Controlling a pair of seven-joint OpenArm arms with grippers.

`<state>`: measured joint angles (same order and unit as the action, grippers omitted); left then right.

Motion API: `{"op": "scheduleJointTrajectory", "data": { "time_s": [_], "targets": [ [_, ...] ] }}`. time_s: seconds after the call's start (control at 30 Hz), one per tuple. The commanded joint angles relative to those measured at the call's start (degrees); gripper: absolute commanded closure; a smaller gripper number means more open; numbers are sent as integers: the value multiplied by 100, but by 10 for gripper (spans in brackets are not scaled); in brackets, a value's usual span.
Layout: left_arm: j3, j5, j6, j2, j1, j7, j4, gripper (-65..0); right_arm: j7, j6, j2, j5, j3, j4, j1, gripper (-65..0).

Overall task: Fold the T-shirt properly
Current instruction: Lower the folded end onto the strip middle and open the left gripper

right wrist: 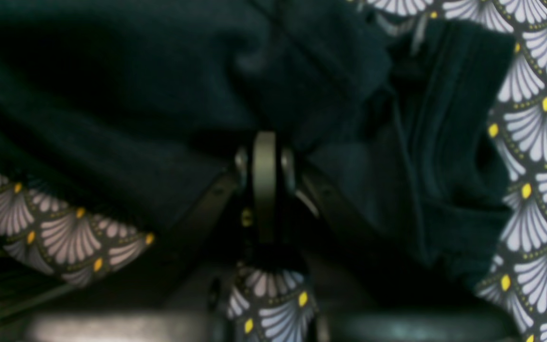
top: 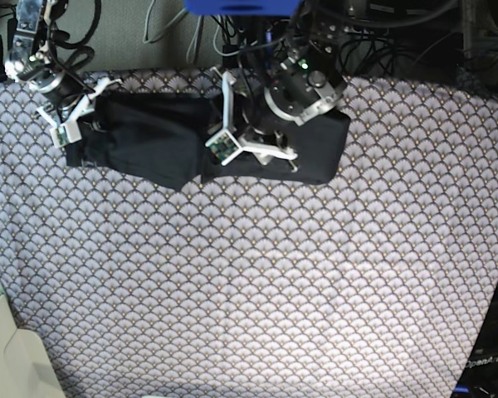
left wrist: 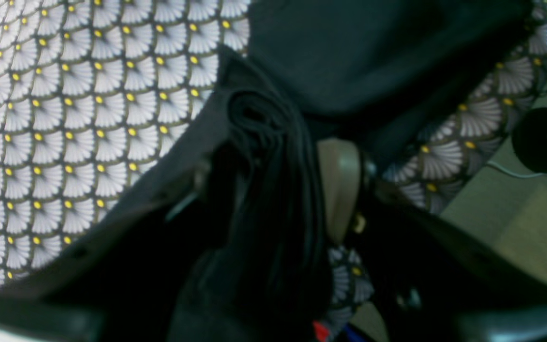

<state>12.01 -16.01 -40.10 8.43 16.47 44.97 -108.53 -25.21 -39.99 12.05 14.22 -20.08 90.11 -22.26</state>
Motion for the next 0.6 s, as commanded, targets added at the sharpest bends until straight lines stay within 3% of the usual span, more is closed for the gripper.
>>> {"op": "scheduleJointTrajectory", "data": {
  "time_s": [0.0, 0.33, 0.5, 0.57],
  "targets": [
    [17, 102, 10, 57, -16, -123, -123, -283, -15, -1, 56, -2, -28, 49, -20, -4],
    [-10, 181, 10, 57, -51, -123, -466, -281, -15, -1, 83, -2, -28, 49, -11, -4],
    [-696, 1236, 10, 57, -78, -62, -554, -276, -15, -1, 83, -2, -28, 49, 6, -4],
    [-1135, 1605, 10, 57, -130, -53, -527, -232, -15, -1, 83, -2, -28, 49, 6, -4]
  ]
}}
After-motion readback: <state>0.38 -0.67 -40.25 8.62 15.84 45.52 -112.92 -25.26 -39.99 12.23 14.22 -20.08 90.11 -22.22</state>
